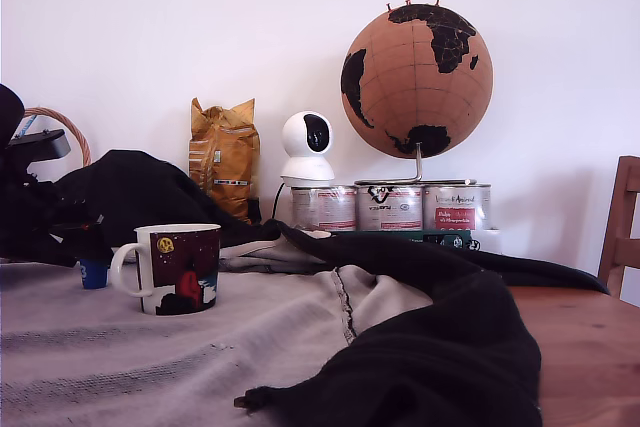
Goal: Pick the blue coffee capsule and place it inside the red coffee cup
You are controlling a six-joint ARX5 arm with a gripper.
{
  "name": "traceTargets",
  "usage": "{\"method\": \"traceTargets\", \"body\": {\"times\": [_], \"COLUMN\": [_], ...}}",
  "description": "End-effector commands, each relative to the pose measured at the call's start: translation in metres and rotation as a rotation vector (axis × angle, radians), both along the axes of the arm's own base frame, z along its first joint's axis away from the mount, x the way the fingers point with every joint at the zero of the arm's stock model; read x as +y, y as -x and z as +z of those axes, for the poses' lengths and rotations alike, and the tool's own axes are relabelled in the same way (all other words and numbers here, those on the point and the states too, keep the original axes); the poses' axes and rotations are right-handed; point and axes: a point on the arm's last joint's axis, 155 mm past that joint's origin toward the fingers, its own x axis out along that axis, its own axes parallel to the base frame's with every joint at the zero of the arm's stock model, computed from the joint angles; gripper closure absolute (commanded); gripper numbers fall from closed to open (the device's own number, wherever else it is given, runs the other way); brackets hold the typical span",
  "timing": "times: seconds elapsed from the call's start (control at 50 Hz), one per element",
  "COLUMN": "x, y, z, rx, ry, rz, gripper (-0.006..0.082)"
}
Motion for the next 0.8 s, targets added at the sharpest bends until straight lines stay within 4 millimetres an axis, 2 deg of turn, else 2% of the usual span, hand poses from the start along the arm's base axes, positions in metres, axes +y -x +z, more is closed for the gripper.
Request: {"method": "traceTargets", "body": {"times": [0.0,0.14,0.18,0.56,0.78], "x": [0.003,0.004,0.004,0.002,-0.008], "y": [-0.005,-0.006,-0.006,-0.016,-0.021], "z": [-0.003,-0.004,-0.003,0.012,0.036], "rx": [-0.003,-0.007,-0.010,-0.068,-0.103], "ry": [-0.011,-0.026,-0.029,-0.017,0.048], "rz": [-0.001,-0.003,-0.005,-0.010,-0.037], "gripper": [0.0304,0.0520,0.0546,0.0547,0.0547]}}
